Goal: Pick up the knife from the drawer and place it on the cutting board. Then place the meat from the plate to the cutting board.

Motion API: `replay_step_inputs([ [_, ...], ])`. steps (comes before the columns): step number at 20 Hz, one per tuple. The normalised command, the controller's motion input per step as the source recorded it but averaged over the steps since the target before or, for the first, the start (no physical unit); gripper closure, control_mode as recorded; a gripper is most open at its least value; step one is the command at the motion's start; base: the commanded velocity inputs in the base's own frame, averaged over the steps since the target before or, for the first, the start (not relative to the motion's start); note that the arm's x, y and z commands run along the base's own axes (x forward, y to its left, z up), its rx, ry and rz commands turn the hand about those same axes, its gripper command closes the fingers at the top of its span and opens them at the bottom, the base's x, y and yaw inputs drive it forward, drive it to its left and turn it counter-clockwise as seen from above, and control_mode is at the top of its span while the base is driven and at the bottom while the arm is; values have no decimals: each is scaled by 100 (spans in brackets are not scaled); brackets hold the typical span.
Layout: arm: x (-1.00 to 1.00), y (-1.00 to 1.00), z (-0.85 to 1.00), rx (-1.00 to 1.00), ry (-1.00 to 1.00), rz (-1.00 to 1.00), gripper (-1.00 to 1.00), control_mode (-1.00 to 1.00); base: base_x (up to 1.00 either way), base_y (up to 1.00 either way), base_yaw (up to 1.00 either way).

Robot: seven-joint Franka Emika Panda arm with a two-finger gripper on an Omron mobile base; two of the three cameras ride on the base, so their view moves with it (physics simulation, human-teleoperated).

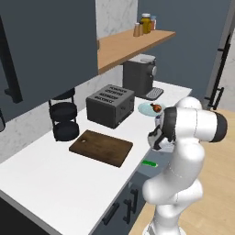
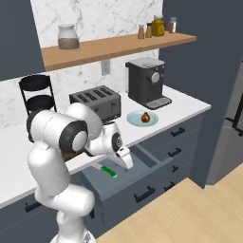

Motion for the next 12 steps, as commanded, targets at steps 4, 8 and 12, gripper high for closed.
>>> replay_step_inputs([
  [4,-3,-66,-67,0,0,7,-100,-100,0,0,0],
  [8,0,-62,-75,0,4,5,-100,-100,0,0,0],
  [12,-6,-60,-54,1,0,6,-100,-100,0,0,0],
])
